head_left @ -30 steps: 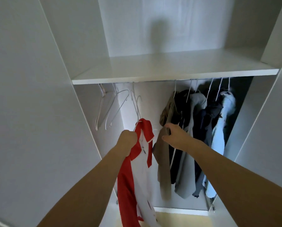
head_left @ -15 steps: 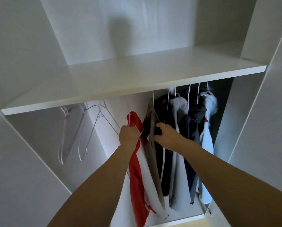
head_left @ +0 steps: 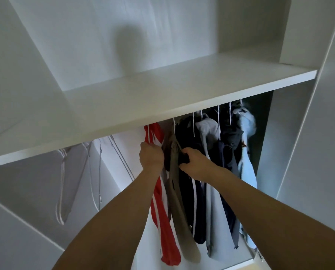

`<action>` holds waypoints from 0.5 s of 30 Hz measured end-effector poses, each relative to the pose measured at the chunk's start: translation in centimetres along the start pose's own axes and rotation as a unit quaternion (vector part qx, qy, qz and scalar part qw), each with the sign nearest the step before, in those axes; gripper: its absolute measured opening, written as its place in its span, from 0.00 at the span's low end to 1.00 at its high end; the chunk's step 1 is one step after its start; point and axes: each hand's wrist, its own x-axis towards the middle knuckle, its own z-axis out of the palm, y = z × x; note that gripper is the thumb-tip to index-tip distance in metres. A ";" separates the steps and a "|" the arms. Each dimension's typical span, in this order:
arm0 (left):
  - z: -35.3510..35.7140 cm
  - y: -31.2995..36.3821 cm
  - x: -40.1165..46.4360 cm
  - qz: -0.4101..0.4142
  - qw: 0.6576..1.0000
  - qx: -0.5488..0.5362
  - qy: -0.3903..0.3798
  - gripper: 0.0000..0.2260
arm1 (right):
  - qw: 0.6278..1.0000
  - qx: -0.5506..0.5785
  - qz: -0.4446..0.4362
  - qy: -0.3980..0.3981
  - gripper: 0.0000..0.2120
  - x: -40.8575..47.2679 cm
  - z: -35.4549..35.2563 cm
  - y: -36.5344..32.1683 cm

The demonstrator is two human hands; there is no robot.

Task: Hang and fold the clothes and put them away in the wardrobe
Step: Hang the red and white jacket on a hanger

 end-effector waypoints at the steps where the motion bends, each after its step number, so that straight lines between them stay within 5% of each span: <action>1: 0.5 0.3 0.4 0.001 1.000 -0.002 -0.005 0.11 | 1.000 -0.003 -0.002 0.002 0.24 0.2 -0.1 0.3; 15: 2.4 -0.9 2.4 -0.038 0.996 0.039 -0.070 0.13 | 1.000 -0.005 -0.009 0.022 0.27 1.2 -0.4 1.3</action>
